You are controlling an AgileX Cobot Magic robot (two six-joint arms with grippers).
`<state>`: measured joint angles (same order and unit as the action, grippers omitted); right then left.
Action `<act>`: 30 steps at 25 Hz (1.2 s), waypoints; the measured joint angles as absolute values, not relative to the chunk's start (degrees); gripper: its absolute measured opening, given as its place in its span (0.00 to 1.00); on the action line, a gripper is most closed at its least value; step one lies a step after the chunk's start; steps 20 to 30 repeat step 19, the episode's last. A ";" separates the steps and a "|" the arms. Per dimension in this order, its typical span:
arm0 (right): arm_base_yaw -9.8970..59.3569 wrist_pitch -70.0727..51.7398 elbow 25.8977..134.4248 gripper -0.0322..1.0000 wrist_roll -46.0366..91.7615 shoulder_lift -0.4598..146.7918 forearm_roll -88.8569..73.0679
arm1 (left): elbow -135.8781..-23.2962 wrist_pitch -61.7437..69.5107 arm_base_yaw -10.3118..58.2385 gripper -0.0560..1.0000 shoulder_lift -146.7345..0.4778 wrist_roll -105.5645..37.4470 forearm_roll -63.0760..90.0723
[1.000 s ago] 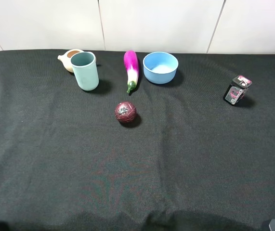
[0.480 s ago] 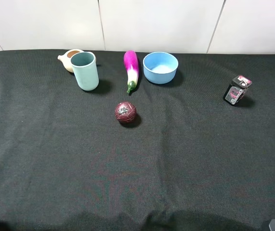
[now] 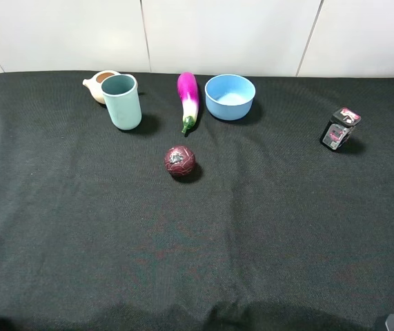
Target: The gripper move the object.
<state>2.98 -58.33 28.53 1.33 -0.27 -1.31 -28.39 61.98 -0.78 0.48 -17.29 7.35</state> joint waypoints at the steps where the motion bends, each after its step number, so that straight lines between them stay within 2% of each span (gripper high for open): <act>1: 2.98 -58.33 28.53 0.70 1.33 -0.27 -1.31 | -28.39 61.98 -0.78 0.99 0.48 -17.29 7.35; 30: 2.98 -58.33 28.53 0.70 1.33 -0.27 -1.31 | -28.39 61.98 -0.78 0.99 0.48 -17.29 7.35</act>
